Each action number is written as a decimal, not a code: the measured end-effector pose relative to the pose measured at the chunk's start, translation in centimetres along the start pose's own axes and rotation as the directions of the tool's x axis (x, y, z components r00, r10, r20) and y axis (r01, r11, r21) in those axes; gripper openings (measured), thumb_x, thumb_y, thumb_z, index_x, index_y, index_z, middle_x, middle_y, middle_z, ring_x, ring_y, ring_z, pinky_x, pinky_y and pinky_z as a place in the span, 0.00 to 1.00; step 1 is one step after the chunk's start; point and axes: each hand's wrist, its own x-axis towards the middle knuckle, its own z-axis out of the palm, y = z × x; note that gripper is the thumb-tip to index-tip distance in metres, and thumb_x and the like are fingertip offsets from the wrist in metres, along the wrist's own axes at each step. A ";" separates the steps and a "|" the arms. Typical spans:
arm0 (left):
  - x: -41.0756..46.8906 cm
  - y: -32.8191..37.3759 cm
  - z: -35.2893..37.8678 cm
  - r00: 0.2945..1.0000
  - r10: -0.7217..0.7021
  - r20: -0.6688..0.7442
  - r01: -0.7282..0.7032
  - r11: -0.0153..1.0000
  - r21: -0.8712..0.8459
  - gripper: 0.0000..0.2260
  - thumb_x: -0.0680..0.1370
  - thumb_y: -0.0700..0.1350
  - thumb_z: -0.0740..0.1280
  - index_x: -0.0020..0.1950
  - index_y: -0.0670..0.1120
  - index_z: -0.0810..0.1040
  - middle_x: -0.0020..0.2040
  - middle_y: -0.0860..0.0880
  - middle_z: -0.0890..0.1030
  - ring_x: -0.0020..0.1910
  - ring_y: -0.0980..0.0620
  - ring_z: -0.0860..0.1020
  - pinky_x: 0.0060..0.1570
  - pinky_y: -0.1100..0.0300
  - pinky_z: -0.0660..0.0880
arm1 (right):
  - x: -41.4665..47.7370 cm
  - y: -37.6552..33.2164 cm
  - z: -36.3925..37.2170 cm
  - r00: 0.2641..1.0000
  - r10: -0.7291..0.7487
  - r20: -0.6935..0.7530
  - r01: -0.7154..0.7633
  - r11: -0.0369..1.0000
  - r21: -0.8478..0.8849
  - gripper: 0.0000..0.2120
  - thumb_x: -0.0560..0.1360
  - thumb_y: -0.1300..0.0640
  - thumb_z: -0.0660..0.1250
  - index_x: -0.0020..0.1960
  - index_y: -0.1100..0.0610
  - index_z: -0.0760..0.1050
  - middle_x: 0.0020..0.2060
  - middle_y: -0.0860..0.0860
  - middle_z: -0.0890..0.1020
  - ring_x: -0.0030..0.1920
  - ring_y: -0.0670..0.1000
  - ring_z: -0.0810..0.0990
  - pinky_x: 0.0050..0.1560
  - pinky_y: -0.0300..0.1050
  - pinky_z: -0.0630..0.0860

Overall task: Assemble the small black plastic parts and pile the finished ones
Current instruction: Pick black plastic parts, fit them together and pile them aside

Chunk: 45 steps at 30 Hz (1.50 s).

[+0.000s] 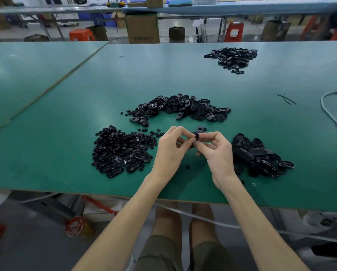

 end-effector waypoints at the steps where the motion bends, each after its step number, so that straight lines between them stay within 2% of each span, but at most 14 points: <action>1: 0.0 0.0 0.0 1.000 -0.001 -0.003 0.001 1.000 -0.006 0.06 0.79 0.42 0.73 0.47 0.53 0.80 0.46 0.56 0.80 0.42 0.52 0.81 0.42 0.68 0.73 | 0.0 0.0 0.0 1.000 0.001 0.003 -0.001 1.000 0.000 0.09 0.75 0.70 0.74 0.51 0.60 0.78 0.44 0.49 0.86 0.45 0.50 0.87 0.39 0.38 0.80; 6: 0.0 0.2 0.1 0.999 -0.049 -0.022 0.047 0.995 -0.088 0.09 0.78 0.43 0.74 0.53 0.54 0.79 0.47 0.58 0.83 0.47 0.55 0.82 0.44 0.68 0.74 | 0.0 0.0 -0.1 1.000 0.008 0.009 -0.008 0.999 0.038 0.09 0.76 0.72 0.72 0.50 0.60 0.78 0.46 0.54 0.85 0.46 0.49 0.86 0.41 0.38 0.80; 9: 0.1 0.3 0.1 1.000 -0.016 -0.022 0.015 0.999 -0.052 0.06 0.79 0.43 0.73 0.54 0.51 0.82 0.48 0.58 0.84 0.49 0.56 0.82 0.44 0.69 0.74 | 0.1 -0.1 -0.2 1.000 -0.004 0.005 0.004 0.999 0.045 0.07 0.77 0.71 0.71 0.51 0.61 0.78 0.48 0.55 0.85 0.47 0.48 0.85 0.43 0.40 0.81; 13: 0.1 0.6 -0.2 0.998 0.023 -0.056 -0.024 0.999 -0.025 0.07 0.78 0.41 0.73 0.54 0.50 0.84 0.48 0.56 0.84 0.49 0.57 0.82 0.44 0.71 0.71 | 0.1 0.0 -0.1 1.000 -0.016 -0.015 0.016 0.999 0.028 0.02 0.80 0.63 0.72 0.52 0.61 0.80 0.47 0.54 0.85 0.48 0.50 0.84 0.46 0.44 0.82; 16: 0.1 0.8 -0.3 0.998 0.025 -0.052 -0.027 0.999 -0.041 0.07 0.78 0.41 0.73 0.54 0.50 0.85 0.49 0.55 0.83 0.50 0.57 0.82 0.46 0.70 0.72 | 0.1 0.0 0.0 0.999 -0.009 -0.040 0.009 1.000 -0.003 0.07 0.80 0.57 0.72 0.53 0.61 0.81 0.46 0.55 0.87 0.49 0.53 0.85 0.49 0.47 0.83; 20: 0.0 1.1 -0.4 1.000 0.011 -0.022 -0.013 0.996 -0.093 0.07 0.78 0.40 0.74 0.54 0.50 0.86 0.49 0.55 0.84 0.50 0.55 0.82 0.45 0.65 0.75 | 0.1 -0.1 0.0 0.999 -0.024 -0.022 0.024 1.000 0.003 0.08 0.80 0.57 0.72 0.52 0.62 0.80 0.44 0.54 0.85 0.46 0.49 0.85 0.43 0.42 0.81; 25: 0.0 1.1 -0.6 1.000 -0.006 0.025 0.010 0.990 -0.139 0.10 0.78 0.38 0.73 0.56 0.49 0.87 0.50 0.55 0.86 0.50 0.56 0.83 0.45 0.65 0.75 | 0.1 0.0 -0.1 0.999 -0.036 -0.025 0.037 0.999 0.005 0.08 0.80 0.58 0.72 0.52 0.64 0.80 0.42 0.54 0.85 0.44 0.48 0.84 0.40 0.39 0.79; 30: 0.1 0.9 -0.5 0.998 0.006 0.055 0.002 0.990 -0.143 0.12 0.78 0.35 0.72 0.59 0.48 0.86 0.51 0.52 0.85 0.51 0.55 0.83 0.46 0.66 0.75 | 0.2 0.0 -0.1 0.999 -0.032 -0.041 0.033 0.999 0.022 0.08 0.80 0.59 0.72 0.52 0.65 0.80 0.40 0.52 0.85 0.43 0.48 0.84 0.40 0.38 0.79; 34: 0.1 0.7 -0.6 0.998 0.002 0.062 0.009 0.986 -0.169 0.13 0.78 0.34 0.72 0.59 0.48 0.86 0.51 0.51 0.85 0.51 0.53 0.83 0.47 0.60 0.78 | 0.1 0.1 -0.2 0.999 -0.028 -0.032 0.028 0.999 0.024 0.07 0.80 0.58 0.72 0.52 0.63 0.81 0.40 0.51 0.86 0.44 0.49 0.84 0.40 0.40 0.79; 39: 0.3 0.5 -0.6 0.997 -0.023 0.073 0.039 0.975 -0.220 0.13 0.78 0.34 0.72 0.58 0.49 0.87 0.50 0.52 0.86 0.51 0.51 0.84 0.50 0.59 0.79 | 0.3 0.2 -0.2 0.999 -0.023 -0.030 0.024 0.999 0.028 0.07 0.79 0.57 0.72 0.52 0.62 0.81 0.39 0.50 0.86 0.43 0.48 0.84 0.40 0.40 0.79; 43: 0.4 0.3 -0.6 0.997 -0.027 0.076 0.045 0.969 -0.242 0.13 0.78 0.35 0.72 0.58 0.48 0.86 0.50 0.51 0.86 0.51 0.51 0.84 0.51 0.61 0.78 | 0.3 0.2 -0.2 1.000 -0.021 -0.022 0.021 0.999 0.024 0.08 0.80 0.57 0.72 0.53 0.62 0.81 0.40 0.51 0.86 0.44 0.49 0.84 0.40 0.40 0.79; 45: 0.4 0.3 -0.6 0.996 -0.032 0.082 0.052 0.968 -0.245 0.13 0.78 0.35 0.72 0.59 0.48 0.86 0.50 0.50 0.85 0.51 0.50 0.84 0.52 0.59 0.79 | 0.3 0.3 -0.1 1.000 -0.021 -0.017 0.021 1.000 0.014 0.08 0.80 0.57 0.71 0.53 0.63 0.81 0.41 0.52 0.86 0.45 0.49 0.84 0.40 0.40 0.79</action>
